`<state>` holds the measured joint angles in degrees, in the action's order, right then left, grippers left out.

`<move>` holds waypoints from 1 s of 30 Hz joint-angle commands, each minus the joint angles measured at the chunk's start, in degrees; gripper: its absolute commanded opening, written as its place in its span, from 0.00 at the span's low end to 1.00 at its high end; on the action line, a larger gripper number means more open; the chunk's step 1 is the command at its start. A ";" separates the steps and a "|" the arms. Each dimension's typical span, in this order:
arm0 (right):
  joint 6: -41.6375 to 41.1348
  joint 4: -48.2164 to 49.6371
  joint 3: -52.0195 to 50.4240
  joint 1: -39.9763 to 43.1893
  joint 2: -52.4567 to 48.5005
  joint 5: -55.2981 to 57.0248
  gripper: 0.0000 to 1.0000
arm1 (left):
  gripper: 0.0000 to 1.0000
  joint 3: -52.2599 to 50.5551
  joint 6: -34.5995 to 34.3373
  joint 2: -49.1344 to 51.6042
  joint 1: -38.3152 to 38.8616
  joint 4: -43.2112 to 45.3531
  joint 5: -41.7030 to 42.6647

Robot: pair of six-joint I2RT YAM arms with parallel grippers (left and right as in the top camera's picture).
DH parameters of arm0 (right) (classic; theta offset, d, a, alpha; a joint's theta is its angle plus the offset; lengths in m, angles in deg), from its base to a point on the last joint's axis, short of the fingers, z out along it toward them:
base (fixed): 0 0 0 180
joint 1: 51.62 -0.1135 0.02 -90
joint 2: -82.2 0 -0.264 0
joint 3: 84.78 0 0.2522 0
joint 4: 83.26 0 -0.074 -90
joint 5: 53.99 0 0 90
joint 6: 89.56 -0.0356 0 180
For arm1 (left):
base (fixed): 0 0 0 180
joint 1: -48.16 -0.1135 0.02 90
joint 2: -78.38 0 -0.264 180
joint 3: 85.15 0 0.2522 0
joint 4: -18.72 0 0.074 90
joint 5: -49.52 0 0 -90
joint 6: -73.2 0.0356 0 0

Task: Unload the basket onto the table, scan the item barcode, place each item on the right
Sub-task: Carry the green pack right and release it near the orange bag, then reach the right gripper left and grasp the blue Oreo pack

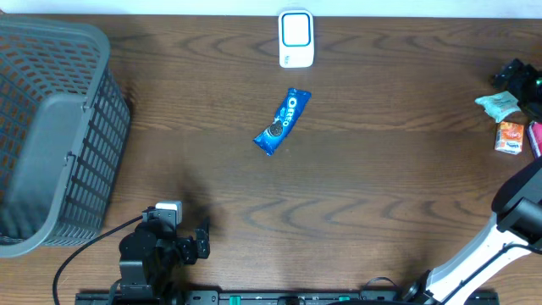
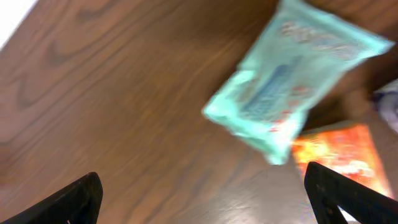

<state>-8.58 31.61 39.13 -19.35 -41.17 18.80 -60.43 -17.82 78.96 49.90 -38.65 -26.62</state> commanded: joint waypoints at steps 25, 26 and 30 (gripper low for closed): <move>-38.75 20.81 -20.22 -53.94 -0.52 -1.01 0.64 | 0.98 -0.24 0.96 -0.35 0.22 -1.14 0.68; -40.70 21.27 -21.14 -54.84 -0.52 0.74 0.64 | 0.98 -0.24 0.96 -0.35 0.22 -1.14 0.68; -43.71 22.84 -24.28 -56.94 -0.52 4.74 0.62 | 0.98 -0.24 0.96 -0.35 0.22 -1.14 0.68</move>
<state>-48.01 53.42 16.86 -75.13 -41.30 19.19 -60.43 -17.82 78.96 49.90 -38.65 -26.62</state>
